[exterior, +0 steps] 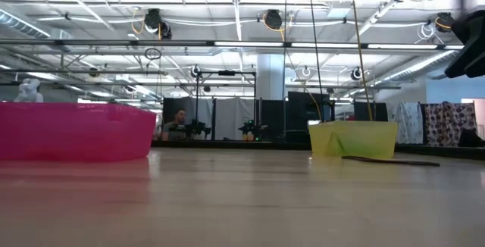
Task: Sort rubber bands into baskets
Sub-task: Put the violet rubber band into the blue bin
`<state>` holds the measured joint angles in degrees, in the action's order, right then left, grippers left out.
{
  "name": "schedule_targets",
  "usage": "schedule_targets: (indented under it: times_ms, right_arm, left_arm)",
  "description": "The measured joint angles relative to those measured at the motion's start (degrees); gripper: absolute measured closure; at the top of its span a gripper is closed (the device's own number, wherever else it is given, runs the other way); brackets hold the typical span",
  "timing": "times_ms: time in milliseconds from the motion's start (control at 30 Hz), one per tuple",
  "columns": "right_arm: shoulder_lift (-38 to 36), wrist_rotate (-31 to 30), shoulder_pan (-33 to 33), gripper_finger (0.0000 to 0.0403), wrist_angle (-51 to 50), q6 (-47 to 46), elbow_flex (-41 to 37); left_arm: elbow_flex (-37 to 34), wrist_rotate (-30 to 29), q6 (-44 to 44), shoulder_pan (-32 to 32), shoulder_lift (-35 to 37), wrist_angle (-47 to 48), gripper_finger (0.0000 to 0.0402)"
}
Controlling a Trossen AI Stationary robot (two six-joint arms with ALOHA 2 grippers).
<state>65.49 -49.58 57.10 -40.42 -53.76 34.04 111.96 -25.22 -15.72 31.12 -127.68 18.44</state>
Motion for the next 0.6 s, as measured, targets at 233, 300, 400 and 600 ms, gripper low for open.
schedule_targets:
  times_ms: [233, 300, 400, 600]
  right_arm:
    - [0.0, 0.1, 0.0, 0.0257, 0.3, -1.0, 0.0]
    - [0.0, 0.1, 0.1, 0.0257, 0.4, -1.0, 0.0]
    - [0.0, 0.2, 0.4, 0.0257, 0.1, -1.0, 0.0]
    - [0.0, 0.5, 2.2, 0.0257, -2.9, -2.7, 0.0]
  left_arm:
    - [-0.2, 8.8, 9.7, -6.0, -3.2, -27.4, 0.0400]
    - [-0.3, 12.7, 10.4, -7.4, -6.2, -35.9, 0.0400]
    - [-0.3, 17.6, 8.9, -8.9, -10.9, -46.2, 0.0400]
    - [-0.1, 19.5, 2.6, -10.6, -19.4, -64.4, 0.0400]
